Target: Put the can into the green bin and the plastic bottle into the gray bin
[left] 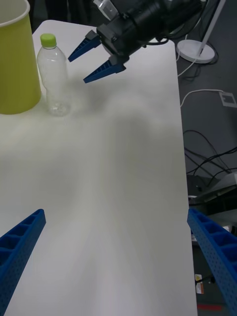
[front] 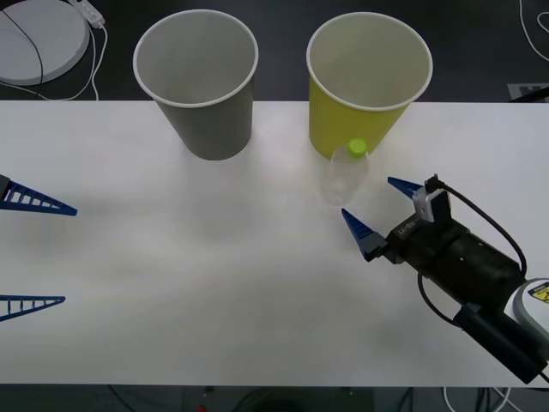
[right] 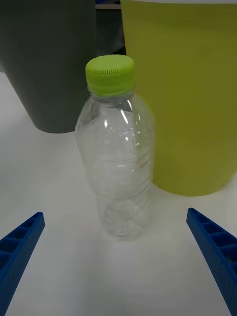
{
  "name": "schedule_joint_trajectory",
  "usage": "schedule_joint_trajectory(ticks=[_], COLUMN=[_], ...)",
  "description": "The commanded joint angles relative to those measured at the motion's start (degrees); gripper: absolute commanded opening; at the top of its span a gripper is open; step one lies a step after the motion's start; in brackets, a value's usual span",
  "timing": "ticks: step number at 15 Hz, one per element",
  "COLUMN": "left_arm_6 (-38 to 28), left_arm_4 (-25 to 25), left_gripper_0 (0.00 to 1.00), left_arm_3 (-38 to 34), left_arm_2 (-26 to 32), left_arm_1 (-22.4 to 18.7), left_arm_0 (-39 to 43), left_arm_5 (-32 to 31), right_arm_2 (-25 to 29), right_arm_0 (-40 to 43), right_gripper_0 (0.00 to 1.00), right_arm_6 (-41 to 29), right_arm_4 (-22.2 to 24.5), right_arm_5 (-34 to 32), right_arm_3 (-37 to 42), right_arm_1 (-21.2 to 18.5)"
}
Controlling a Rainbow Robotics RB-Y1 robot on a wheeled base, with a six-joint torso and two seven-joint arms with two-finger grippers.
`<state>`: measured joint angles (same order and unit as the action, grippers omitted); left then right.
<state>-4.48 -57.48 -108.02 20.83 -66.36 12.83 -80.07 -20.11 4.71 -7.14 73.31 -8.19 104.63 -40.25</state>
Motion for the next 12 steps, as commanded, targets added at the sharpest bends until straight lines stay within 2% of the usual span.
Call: schedule_joint_trajectory(ticks=[1,12], left_arm_6=[0.0,0.0], left_arm_4=[0.0,0.0], left_gripper_0=[1.0,1.0], left_arm_3=[0.0,0.0], left_arm_2=[0.0,0.0], left_arm_1=[0.0,0.0], left_arm_0=[0.0,0.0], left_arm_5=[0.0,0.0], right_arm_2=[-0.81,-1.77], right_arm_0=[-2.16,-8.49], right_gripper_0=[1.0,1.0], right_arm_6=[0.11,0.37], right_arm_4=[0.43,1.13], right_arm_5=[0.02,0.28], right_arm_3=[-2.06,-7.42], right_arm_1=[1.76,5.8])
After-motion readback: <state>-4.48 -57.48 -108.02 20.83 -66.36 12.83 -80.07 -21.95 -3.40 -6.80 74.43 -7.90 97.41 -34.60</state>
